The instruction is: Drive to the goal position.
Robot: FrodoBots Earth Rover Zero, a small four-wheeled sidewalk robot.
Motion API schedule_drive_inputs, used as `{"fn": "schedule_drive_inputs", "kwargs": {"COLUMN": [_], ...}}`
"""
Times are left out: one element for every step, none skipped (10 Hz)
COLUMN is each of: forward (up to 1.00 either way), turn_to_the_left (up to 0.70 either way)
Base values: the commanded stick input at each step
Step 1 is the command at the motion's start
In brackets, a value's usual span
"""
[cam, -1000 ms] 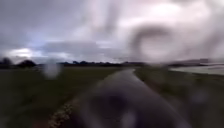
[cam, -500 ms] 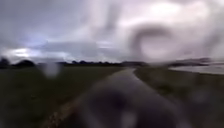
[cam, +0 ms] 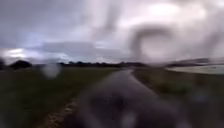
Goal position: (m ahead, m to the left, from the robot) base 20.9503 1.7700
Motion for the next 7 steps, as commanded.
{"fn": "schedule_drive_inputs", "kwargs": {"forward": [0.7,0.7,0.7,0.7,0.7,0.7,0.7], "turn_to_the_left": [-0.14,-0.14,-0.14,-0.14,-0.14,0.0,0.0]}}
